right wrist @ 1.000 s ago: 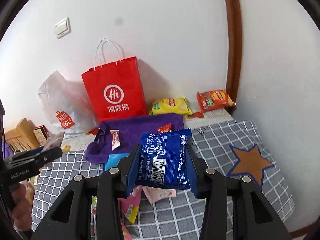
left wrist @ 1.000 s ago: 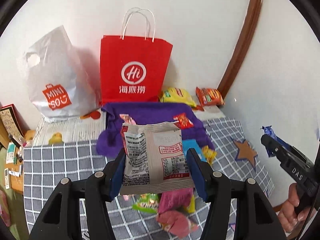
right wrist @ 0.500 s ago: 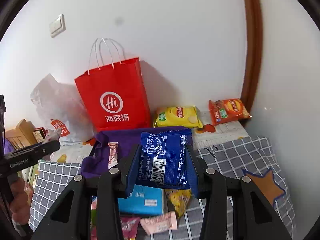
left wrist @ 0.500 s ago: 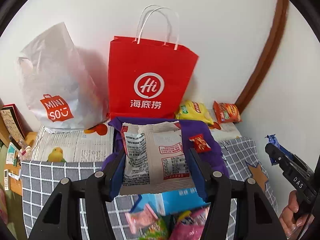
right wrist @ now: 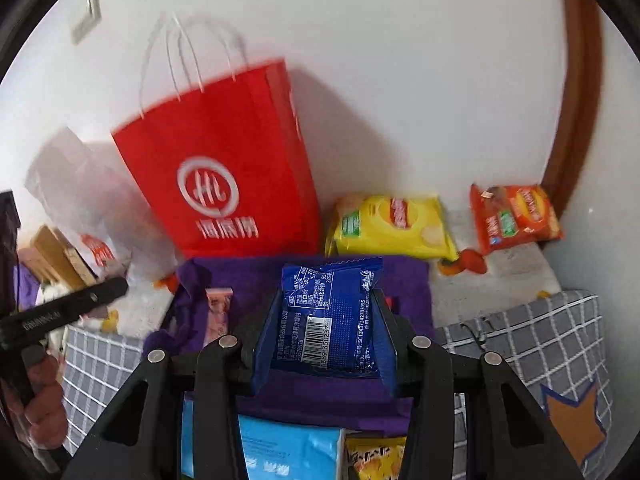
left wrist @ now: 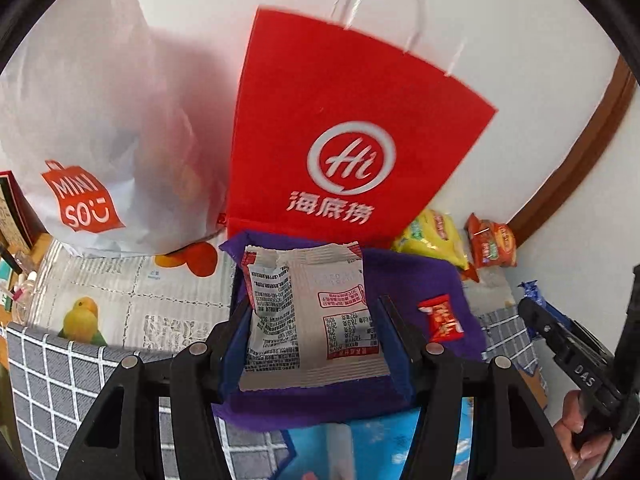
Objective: Organize snacks
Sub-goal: 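Lower both packets onto the purple towel and open both grippers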
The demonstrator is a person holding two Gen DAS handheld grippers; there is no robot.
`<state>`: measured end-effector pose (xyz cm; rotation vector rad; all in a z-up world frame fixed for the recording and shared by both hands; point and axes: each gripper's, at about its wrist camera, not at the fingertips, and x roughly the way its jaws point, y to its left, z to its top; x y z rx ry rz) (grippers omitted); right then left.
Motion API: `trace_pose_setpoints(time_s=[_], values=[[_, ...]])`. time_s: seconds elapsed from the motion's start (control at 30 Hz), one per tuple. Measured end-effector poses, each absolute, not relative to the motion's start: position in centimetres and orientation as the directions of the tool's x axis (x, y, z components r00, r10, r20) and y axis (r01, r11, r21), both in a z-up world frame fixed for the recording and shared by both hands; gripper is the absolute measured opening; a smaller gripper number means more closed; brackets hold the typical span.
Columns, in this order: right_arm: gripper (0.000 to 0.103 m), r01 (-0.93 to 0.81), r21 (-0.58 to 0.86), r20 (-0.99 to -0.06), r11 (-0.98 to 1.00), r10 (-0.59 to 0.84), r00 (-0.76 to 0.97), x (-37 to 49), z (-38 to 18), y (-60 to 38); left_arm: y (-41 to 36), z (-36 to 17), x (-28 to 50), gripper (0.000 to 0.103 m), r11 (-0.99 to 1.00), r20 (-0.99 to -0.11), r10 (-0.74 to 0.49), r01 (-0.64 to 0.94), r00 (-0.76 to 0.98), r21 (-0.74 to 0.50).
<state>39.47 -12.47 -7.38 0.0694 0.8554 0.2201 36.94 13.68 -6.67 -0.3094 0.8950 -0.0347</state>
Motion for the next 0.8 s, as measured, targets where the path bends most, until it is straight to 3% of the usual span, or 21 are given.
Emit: trace_pose_setpoints(time_s=[0.23, 0.37, 0.63, 0.8], values=[[0.043, -0.206, 0.103, -0.852, 0.973, 0.193, 0.487, 42.5, -12.7, -11.7, 16.2, -9.0, 38.3, 0.057, 0.951, -0.793, -0.149, -0.134, 0.591, -0.278], [0.044, -0.234, 0.165, -0.873, 0.958, 0.252, 0.418, 43.1, -14.8, -12.1, 16.7, -10.0, 39.0, 0.057, 0.947, -0.805, -0.153, -0.147, 0.572, -0.285], [0.044, -0.234, 0.115, -0.926, 0.965, 0.189, 0.327, 43.8, -17.7, -12.1, 14.8, -13.7, 40.8, 0.057, 0.953, -0.861, -0.189, -0.124, 0.472, -0.278], [0.051, -0.260, 0.089, -0.931, 0.961, 0.173, 0.321, 43.8, -17.8, -11.5, 13.8, -15.0, 41.2, 0.057, 0.958, -0.892, -0.169, -0.142, 0.420, -0.249]])
